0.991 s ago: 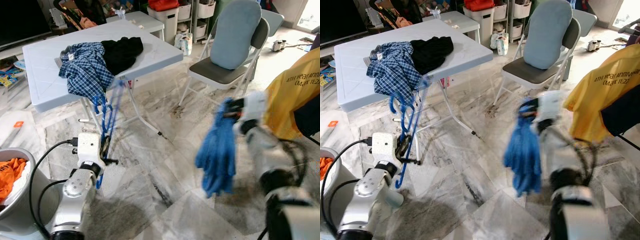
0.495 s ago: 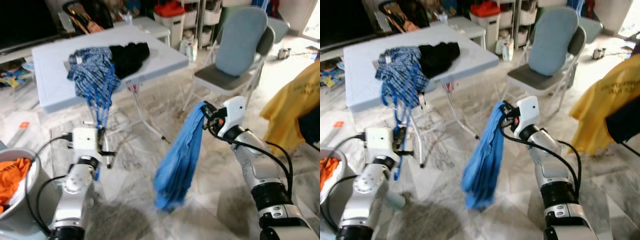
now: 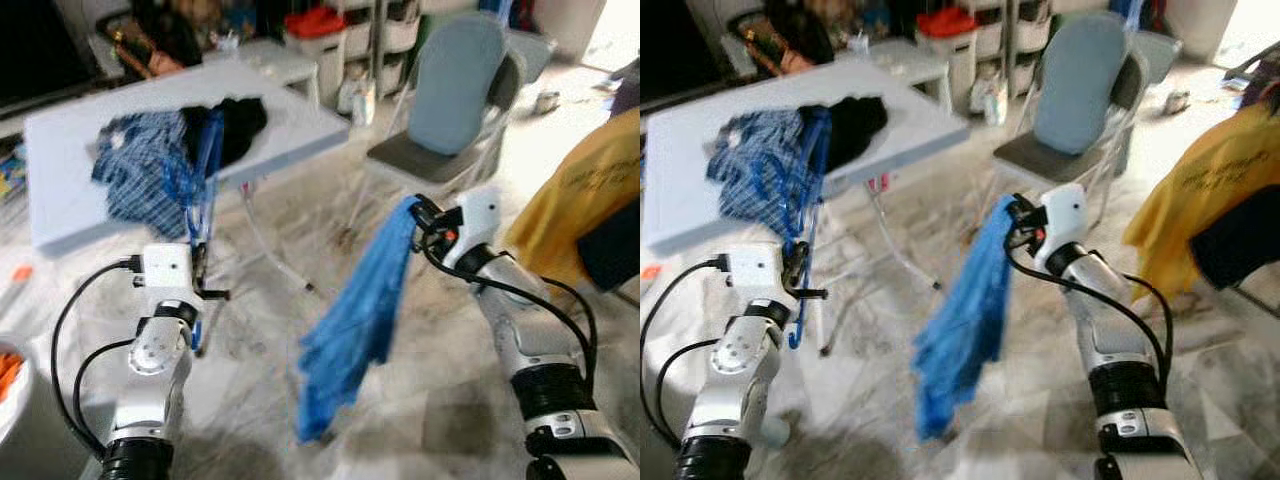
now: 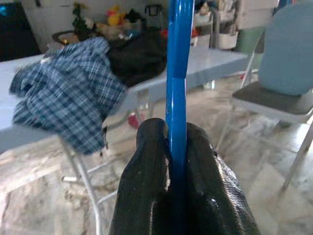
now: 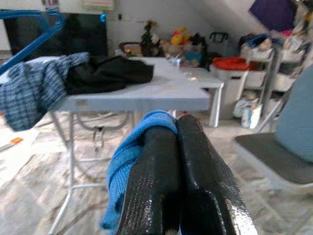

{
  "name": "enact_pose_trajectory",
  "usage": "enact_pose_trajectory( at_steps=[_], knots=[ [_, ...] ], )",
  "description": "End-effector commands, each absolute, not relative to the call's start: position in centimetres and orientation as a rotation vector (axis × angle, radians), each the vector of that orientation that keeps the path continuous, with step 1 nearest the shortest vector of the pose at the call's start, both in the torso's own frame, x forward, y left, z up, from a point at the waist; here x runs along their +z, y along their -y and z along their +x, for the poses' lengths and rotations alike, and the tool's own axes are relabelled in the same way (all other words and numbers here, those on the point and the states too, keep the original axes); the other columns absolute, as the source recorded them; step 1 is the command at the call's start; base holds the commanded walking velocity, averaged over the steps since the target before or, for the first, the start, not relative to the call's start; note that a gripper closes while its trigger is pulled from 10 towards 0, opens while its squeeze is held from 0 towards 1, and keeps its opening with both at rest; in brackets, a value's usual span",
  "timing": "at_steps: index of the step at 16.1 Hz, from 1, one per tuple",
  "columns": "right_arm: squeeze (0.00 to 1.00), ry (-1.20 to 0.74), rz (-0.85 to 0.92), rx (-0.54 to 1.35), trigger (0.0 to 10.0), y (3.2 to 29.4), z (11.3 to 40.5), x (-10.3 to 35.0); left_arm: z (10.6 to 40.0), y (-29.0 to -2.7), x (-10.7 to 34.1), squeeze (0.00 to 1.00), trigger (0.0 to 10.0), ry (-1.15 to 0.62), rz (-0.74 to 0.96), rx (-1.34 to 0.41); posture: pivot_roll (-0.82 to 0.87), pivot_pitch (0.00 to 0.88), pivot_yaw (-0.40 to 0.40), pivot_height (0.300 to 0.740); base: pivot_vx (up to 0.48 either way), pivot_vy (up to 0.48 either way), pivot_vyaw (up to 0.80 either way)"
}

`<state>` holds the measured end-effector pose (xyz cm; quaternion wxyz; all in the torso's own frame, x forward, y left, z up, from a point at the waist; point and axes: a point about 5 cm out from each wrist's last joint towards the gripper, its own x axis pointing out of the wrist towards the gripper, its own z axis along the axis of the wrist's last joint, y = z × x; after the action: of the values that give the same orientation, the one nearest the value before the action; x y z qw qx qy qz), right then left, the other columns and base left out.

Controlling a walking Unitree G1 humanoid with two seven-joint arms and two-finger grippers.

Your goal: Hang hanger

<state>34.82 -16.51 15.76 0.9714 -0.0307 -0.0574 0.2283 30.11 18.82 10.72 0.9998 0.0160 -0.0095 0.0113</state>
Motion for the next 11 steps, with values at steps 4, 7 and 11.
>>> enact_pose_trajectory(
  at_steps=[4,7,11],
  knots=[
    [0.0,0.181,-0.089,0.498,0.0,15.1,35.02,17.37,30.09,-20.39,11.08,0.0,10.0,0.033,0.043,0.079,-0.09,0.0,0.049,0.74,0.381,0.0,0.72],
    [0.0,0.182,-0.085,0.498,0.0,14.96,35.15,17.5,30.11,-20.58,11.13,0.0,10.0,0.035,0.04,0.092,-0.09,0.0,0.046,0.74,0.39,0.0,0.8],
    [0.0,0.191,-0.075,0.505,0.0,14.67,35.3,17.82,30.36,-20.86,11.43,0.0,10.0,0.042,0.032,0.108,-0.08,0.0,0.044,0.74,0.411,0.0,0.73]
  ],
)
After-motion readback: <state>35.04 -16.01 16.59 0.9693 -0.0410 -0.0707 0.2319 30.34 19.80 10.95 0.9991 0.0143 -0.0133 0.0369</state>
